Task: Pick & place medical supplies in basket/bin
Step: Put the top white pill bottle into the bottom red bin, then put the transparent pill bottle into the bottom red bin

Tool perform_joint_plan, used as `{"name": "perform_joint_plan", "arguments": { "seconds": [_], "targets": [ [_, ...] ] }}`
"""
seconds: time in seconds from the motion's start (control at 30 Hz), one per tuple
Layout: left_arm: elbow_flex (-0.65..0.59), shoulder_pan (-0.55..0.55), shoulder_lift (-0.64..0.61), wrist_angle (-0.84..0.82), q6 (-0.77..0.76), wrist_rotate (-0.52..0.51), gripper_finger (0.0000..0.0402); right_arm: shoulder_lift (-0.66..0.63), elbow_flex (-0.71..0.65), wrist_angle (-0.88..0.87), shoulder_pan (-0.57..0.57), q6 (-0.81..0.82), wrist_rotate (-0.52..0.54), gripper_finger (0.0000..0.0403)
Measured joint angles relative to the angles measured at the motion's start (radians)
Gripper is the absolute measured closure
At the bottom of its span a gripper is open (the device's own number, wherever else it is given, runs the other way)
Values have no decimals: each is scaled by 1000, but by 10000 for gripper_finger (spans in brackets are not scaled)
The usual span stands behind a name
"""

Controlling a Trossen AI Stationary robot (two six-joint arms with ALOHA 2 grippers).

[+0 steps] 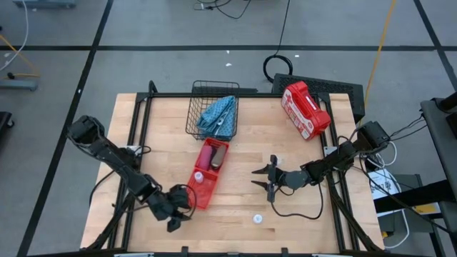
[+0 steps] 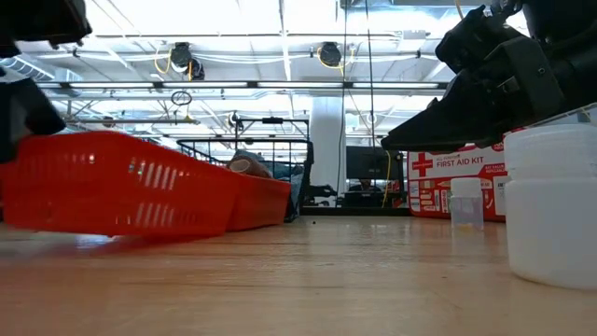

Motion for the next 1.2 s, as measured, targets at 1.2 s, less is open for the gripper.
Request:
{"name": "perform_joint_plan", "arguments": {
  "seconds": [1.2],
  "targets": [
    [-108,88,-702,-156,555,-133,179,-610,55,-1056,288,298,419,253]
  ]
}}
